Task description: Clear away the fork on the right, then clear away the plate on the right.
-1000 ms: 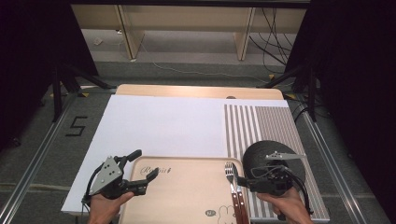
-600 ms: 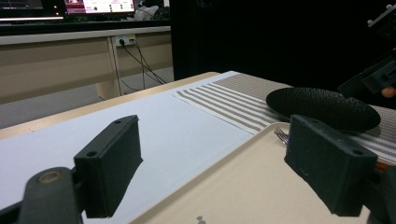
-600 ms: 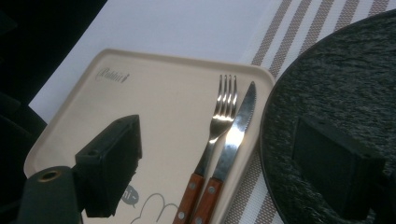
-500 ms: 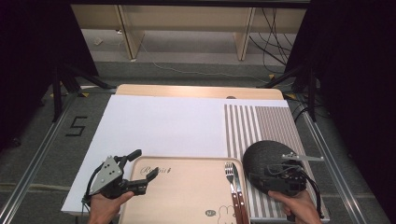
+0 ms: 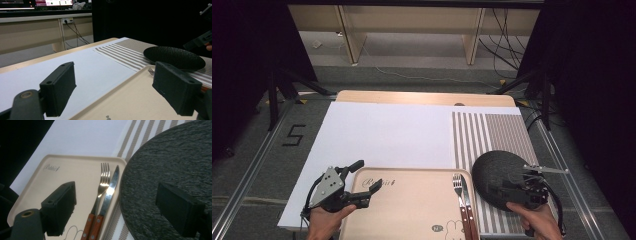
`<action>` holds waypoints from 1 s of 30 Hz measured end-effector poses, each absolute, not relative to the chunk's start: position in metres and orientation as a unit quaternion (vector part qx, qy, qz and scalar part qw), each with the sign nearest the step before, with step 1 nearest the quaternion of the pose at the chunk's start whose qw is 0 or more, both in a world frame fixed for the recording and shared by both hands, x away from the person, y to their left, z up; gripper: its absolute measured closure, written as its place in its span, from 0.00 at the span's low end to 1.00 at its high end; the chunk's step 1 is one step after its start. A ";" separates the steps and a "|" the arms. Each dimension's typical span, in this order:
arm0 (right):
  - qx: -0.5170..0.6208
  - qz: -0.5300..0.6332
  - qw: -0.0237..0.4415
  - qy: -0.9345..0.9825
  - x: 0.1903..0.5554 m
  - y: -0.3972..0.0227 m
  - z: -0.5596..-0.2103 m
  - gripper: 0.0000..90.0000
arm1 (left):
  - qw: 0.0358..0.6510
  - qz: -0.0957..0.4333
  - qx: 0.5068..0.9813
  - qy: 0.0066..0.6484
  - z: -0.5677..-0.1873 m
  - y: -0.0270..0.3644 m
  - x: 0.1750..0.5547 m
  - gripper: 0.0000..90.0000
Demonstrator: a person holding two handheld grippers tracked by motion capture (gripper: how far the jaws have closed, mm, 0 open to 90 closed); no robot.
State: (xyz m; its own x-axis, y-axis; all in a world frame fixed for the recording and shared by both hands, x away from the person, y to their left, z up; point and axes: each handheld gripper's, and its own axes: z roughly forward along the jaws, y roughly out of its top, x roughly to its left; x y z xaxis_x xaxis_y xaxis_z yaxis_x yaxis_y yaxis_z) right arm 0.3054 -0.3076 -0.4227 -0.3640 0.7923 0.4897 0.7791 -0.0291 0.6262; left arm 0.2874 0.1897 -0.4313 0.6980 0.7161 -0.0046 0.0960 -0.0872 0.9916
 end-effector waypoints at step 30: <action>0.612 0.445 0.015 0.653 0.308 -0.343 -0.432 0.21 | 0.610 0.254 0.691 0.295 -0.431 0.189 0.287 0.19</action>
State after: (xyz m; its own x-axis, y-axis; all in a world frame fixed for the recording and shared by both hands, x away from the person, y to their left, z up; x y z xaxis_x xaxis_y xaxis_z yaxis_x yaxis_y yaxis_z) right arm 0.3075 -0.3433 -0.4318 -0.2494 0.8138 0.5250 0.7862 -0.1463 0.6003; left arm 0.2869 0.1894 -0.4315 0.6971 0.7169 -0.0090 0.0978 -0.0827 0.9918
